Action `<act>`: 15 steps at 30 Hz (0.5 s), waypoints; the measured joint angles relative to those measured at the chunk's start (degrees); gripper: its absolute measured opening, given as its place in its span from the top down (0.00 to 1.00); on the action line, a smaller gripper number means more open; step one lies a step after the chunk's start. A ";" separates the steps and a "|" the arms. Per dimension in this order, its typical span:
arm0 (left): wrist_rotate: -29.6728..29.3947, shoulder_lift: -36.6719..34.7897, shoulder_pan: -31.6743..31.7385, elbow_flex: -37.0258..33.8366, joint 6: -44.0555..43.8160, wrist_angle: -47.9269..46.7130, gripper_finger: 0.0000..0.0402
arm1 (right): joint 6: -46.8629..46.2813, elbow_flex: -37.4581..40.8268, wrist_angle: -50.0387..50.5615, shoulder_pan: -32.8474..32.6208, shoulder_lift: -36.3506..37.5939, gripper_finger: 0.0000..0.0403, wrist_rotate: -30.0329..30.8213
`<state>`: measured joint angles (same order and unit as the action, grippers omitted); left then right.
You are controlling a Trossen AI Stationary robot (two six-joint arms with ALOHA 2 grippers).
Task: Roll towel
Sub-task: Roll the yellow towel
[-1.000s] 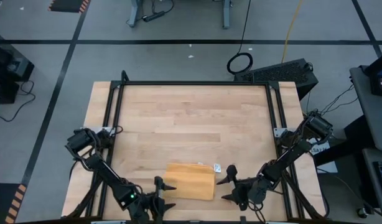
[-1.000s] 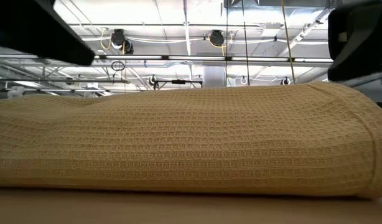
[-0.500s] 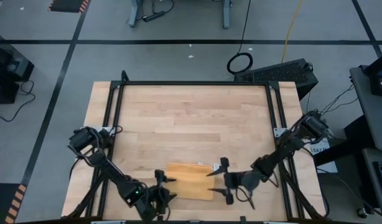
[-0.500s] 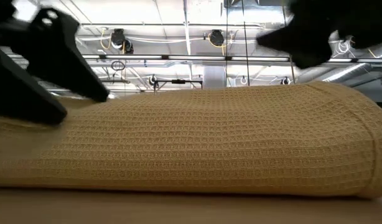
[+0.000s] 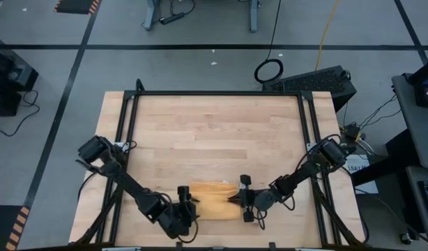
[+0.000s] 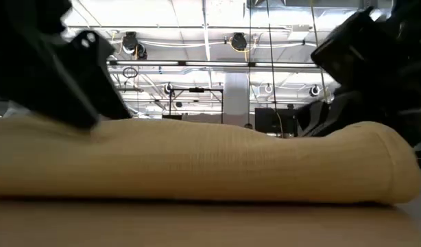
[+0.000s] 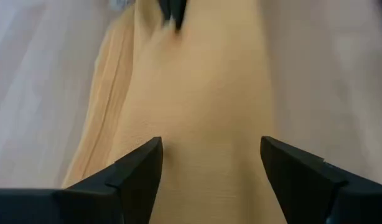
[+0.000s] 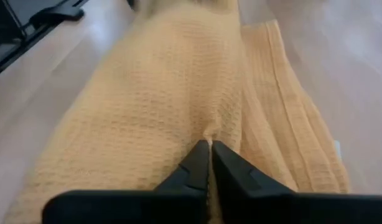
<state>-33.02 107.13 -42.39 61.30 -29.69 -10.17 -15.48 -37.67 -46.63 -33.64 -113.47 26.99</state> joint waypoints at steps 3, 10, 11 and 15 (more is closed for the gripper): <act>-0.79 -3.32 -1.41 0.00 0.23 0.16 0.32 | -2.39 -0.13 -0.71 0.57 -1.41 0.95 0.03; -2.63 -5.22 -2.87 0.04 2.85 -1.59 0.32 | -1.20 0.02 -0.07 0.35 0.58 0.96 -0.13; -2.03 -5.22 -2.85 -0.09 2.52 -2.19 0.33 | -0.81 0.02 0.25 0.18 1.40 0.97 -0.14; -1.61 -5.18 -2.29 -2.78 0.03 -2.46 0.33 | 1.08 0.02 1.49 -0.77 5.11 0.99 -0.09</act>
<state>-34.63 101.95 -44.68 58.52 -29.67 -12.63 -14.40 -37.65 -45.14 -34.41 -108.36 26.90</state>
